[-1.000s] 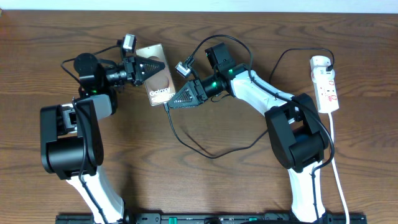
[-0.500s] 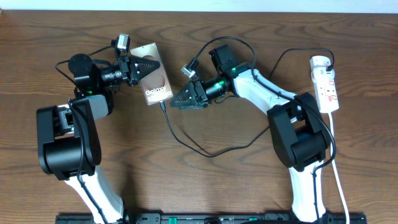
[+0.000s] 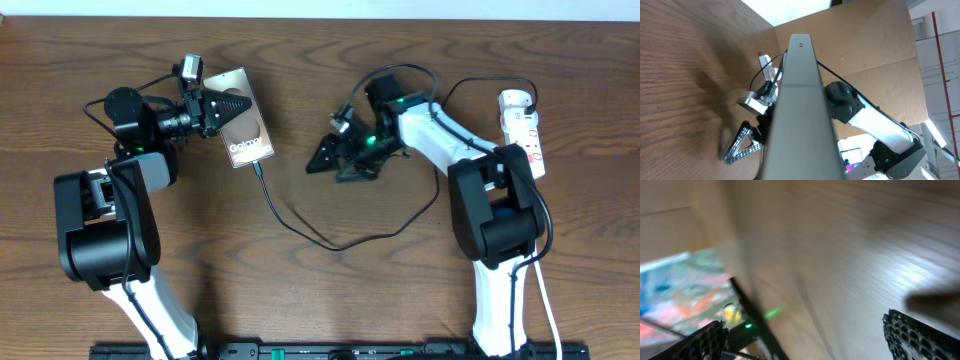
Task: Plug charger to phone and switch on socket
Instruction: 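Open the right gripper to release the plug and pull back, then raise the right gripper away toward the upper right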
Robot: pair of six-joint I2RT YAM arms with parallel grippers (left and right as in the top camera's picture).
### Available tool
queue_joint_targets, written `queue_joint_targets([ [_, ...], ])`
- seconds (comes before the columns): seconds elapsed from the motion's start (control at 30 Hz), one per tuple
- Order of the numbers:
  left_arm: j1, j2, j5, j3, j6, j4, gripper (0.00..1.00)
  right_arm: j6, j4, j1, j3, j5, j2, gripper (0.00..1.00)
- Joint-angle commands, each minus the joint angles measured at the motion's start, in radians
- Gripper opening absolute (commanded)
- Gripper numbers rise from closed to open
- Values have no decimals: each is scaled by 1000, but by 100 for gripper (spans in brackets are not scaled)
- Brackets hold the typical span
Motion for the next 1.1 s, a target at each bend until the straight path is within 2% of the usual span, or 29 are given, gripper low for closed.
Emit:
queue_joint_targets([
  [0.0,5,-16,20,6,-13,11,7,-14,-61,-38,35,187,-3,99],
  [0.27,5,-16,20,6,-13,11,7,105,-193,-67,47,548,-156,99],
  [0.57,5,-16,20,-32,-8,-12,7,222,-272,-65,47,795,-436,99],
  [0.83,4,-16,5,-100,7,-12,7,222,-320,-66,47,869,-620,99],
  [1.07,4,-16,-18,-118,17,-22,7,222,-338,-66,47,867,-664,99],
])
